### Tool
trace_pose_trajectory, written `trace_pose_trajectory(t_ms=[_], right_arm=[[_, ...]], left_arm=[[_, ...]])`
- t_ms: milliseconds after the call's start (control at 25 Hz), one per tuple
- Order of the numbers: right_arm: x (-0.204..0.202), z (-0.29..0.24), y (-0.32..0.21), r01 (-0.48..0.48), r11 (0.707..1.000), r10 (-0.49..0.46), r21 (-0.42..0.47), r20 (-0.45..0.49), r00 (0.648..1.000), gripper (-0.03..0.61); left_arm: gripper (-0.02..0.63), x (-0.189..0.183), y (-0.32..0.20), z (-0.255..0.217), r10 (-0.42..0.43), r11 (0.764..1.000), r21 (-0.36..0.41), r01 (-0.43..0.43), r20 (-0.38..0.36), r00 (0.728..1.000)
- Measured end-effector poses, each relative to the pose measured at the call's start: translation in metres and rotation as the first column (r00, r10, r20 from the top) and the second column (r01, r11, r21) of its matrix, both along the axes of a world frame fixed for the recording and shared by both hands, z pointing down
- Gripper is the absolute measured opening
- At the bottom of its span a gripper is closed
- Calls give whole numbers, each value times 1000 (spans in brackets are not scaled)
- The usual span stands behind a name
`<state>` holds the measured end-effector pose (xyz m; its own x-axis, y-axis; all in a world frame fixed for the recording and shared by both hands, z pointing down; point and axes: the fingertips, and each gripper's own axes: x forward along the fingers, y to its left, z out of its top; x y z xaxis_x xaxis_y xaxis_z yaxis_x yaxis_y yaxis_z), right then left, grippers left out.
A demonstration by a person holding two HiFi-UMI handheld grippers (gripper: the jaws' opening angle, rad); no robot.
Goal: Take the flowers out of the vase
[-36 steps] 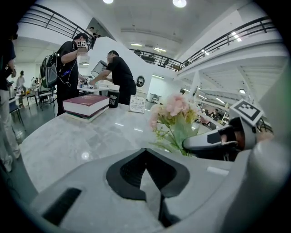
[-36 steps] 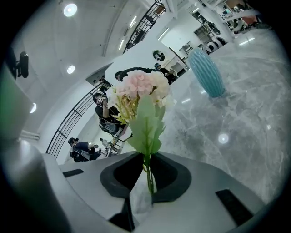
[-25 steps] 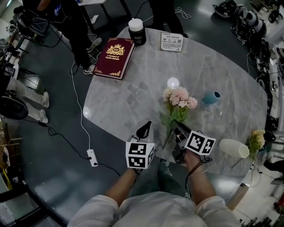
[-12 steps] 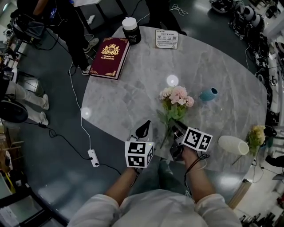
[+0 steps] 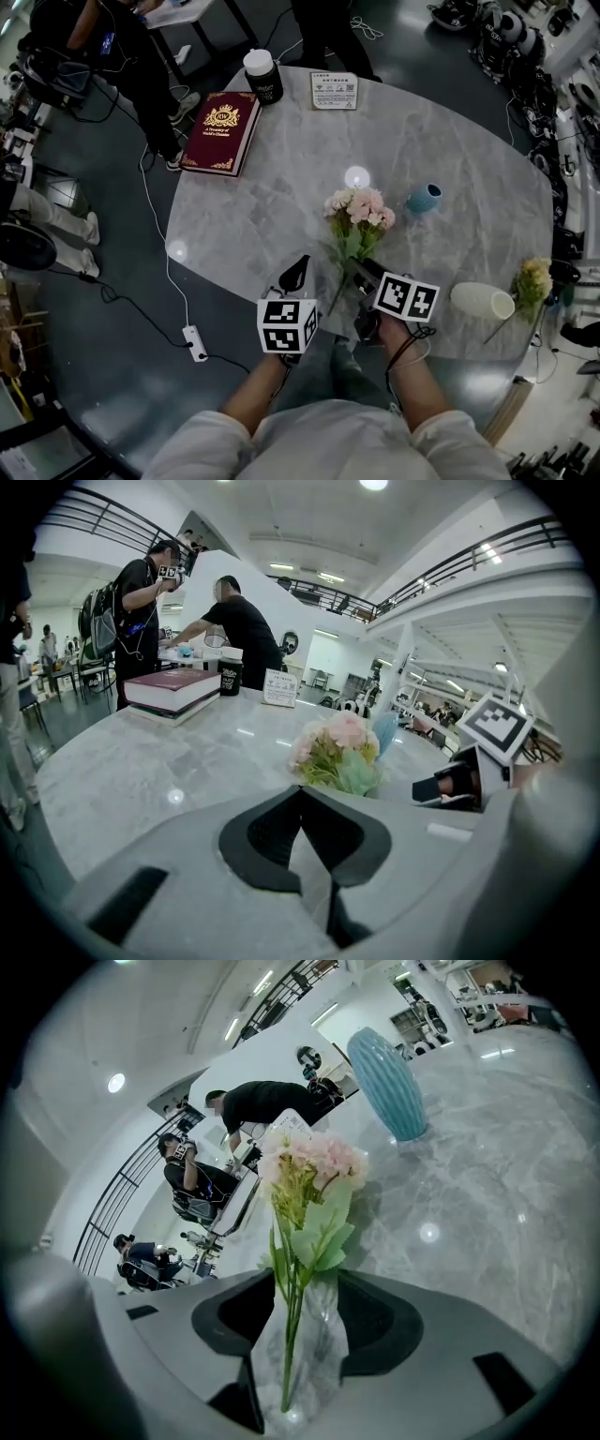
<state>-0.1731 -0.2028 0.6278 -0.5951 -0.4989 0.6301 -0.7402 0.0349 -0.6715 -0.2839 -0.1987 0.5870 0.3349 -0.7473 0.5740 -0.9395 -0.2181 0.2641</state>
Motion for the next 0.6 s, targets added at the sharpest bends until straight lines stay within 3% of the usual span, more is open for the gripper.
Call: trace_pose_trajectory(t_ms=[280,520,600], right_arm=[[28,-10,14,-41,999,41,16,-15,999,176],[53,-43,21,-71,991,77,112,-43,996,175],[60,-56,24,-71,985,81,155,-64,995,146]], left_arm=[[9,14,3,-16,2,999,35,-2,5,1000],[9,22,10,-44,-34,997,66,36,-26,999],[9,23,13,-56,-44,996,80,46,-26,999]])
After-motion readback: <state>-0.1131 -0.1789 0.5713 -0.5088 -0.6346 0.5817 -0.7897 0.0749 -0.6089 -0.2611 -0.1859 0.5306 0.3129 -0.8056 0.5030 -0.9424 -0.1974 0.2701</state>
